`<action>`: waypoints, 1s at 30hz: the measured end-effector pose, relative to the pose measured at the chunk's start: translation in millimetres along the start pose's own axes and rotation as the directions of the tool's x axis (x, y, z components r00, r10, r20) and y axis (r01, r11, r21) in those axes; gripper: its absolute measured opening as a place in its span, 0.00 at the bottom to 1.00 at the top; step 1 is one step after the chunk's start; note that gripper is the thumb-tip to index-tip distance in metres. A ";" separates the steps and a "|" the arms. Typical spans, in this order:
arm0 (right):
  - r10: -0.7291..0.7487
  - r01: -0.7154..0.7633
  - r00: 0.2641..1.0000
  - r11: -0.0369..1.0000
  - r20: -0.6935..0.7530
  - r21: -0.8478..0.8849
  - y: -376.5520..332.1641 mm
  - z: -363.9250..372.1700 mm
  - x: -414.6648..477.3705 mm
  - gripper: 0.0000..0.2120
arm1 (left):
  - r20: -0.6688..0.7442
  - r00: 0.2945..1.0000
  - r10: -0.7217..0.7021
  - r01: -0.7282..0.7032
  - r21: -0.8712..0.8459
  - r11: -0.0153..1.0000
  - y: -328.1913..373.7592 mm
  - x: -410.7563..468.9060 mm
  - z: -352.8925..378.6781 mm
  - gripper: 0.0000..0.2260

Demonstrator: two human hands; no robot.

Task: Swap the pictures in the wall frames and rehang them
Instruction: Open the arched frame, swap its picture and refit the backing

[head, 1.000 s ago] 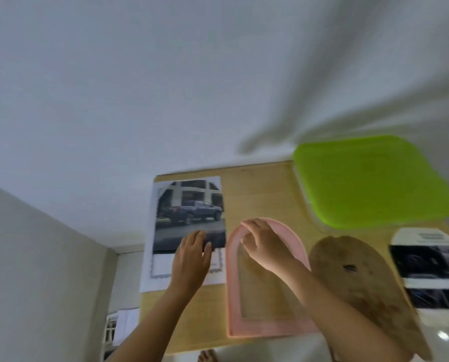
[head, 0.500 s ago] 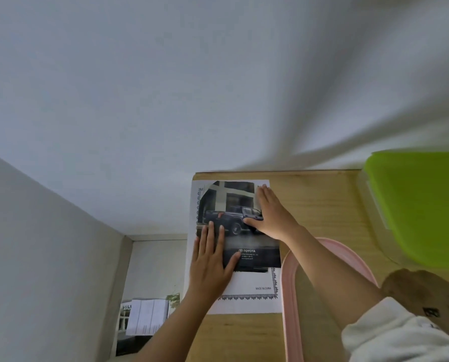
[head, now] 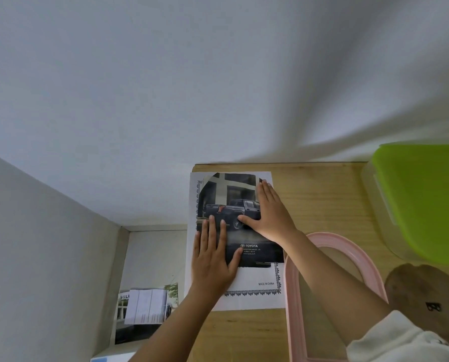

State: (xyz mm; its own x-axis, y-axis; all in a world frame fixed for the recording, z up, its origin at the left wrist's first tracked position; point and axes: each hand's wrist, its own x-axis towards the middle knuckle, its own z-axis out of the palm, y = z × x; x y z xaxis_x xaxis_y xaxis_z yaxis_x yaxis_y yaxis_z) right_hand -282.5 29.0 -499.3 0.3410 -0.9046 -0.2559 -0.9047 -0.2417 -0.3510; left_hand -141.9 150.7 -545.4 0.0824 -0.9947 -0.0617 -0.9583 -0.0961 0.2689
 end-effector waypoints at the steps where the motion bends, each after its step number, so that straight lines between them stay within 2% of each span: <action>1: 0.002 -0.002 1.000 1.000 -0.003 0.001 -0.3 -0.3 0.3 0.49 | 0.001 1.000 0.002 -0.002 -0.002 1.000 -0.2 0.6 -0.2 0.32; 10: 0.001 -0.001 1.000 0.994 -0.002 0.113 -5.3 -1.1 -7.1 0.45 | -0.012 1.000 0.002 -0.003 -0.006 1.000 -0.4 2.8 -4.1 0.32; 16: 0.036 -0.033 0.999 0.948 -0.004 0.315 -9.0 -0.1 -28.4 0.40 | -0.004 1.000 0.000 0.000 -0.025 1.000 0.4 3.7 -5.0 0.32; 21: 0.169 -0.105 0.982 0.868 -0.089 0.486 -10.9 7.2 -60.4 0.35 | -0.006 1.000 0.003 -0.003 -0.026 1.000 2.2 2.6 -4.3 0.33; 25: 0.291 -0.127 0.939 0.785 -0.181 0.606 -12.9 11.1 -77.0 0.33 | 0.000 1.000 0.002 -0.002 -0.031 1.000 3.7 1.4 -3.5 0.33; 30: 0.388 -0.146 0.910 0.630 -0.146 0.762 -13.6 8.7 -91.1 0.33 | -0.007 1.000 0.013 -0.014 -0.043 0.999 1.5 1.5 -1.2 0.32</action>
State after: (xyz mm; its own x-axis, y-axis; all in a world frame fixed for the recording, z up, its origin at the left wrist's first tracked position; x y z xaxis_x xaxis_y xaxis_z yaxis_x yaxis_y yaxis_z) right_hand -299.0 117.8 -479.1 -0.0774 -0.9682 -0.2377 -0.4253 0.2477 -0.8705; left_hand -142.9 149.0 -544.0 0.0715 -0.9961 -0.0511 -0.9468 -0.0839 0.3108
